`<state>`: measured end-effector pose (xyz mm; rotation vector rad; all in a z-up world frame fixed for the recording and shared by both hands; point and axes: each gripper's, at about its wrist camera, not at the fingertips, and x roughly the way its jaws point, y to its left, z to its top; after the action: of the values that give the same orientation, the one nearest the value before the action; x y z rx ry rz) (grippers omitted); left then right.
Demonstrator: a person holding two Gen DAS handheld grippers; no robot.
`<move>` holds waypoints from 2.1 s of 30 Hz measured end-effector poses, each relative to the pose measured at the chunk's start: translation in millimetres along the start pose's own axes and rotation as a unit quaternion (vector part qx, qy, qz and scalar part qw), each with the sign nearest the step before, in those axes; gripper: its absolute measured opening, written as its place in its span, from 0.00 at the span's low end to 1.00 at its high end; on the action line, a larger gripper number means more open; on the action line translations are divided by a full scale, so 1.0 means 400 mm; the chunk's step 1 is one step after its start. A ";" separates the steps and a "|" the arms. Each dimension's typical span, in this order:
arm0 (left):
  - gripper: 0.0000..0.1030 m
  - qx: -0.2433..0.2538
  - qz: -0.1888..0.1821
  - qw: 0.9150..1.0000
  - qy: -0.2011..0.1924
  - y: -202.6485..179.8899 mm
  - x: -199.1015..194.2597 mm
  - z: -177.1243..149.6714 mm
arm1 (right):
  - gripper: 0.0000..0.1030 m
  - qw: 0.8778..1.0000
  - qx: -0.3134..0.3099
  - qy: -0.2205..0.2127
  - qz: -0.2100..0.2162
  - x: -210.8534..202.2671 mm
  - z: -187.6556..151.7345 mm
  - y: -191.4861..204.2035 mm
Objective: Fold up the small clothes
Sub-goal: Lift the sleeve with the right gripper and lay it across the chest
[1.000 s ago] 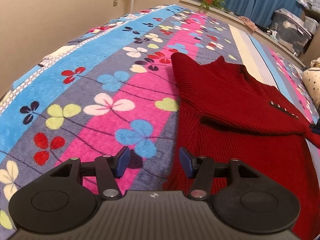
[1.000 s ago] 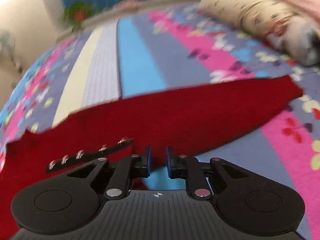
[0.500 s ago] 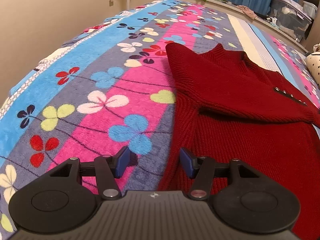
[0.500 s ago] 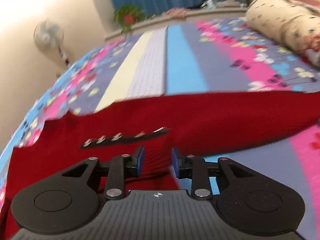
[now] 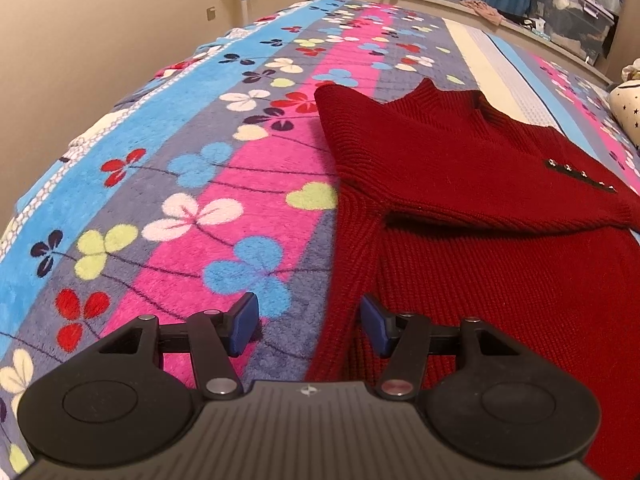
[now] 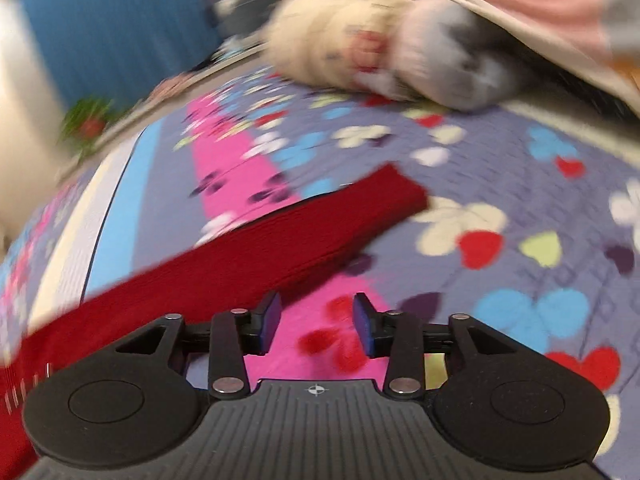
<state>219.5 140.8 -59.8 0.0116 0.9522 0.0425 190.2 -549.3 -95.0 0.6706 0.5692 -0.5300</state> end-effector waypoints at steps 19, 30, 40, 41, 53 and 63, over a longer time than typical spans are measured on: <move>0.60 0.008 -0.007 1.000 -0.012 -0.006 -0.014 0.008 | 0.00 0.991 -0.078 -0.105 -0.013 0.038 0.066 0.240; 0.60 -0.006 -0.022 1.000 -0.018 0.046 -0.044 -0.008 | 0.42 0.991 0.120 -0.041 -0.050 0.032 0.028 0.147; 0.60 0.000 -0.019 1.000 -0.021 0.037 -0.044 -0.003 | 0.11 0.989 0.139 0.012 -0.042 0.156 0.014 0.094; 0.60 -0.002 -0.019 1.000 -0.023 0.040 -0.044 -0.001 | 0.11 0.991 0.125 0.003 -0.051 0.160 0.017 0.108; 0.60 -0.009 -0.019 1.000 -0.024 0.038 -0.035 0.009 | 0.11 0.887 -0.289 -0.160 0.322 -0.237 -0.345 0.836; 0.60 -0.027 -0.016 1.000 -0.003 0.076 -0.021 -0.014 | 0.32 0.836 -0.373 0.150 0.375 -0.266 -0.622 0.802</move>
<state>209.1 170.6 -55.2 -0.0535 0.9451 0.0390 233.5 -133.8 -53.0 0.1717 0.6868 0.5463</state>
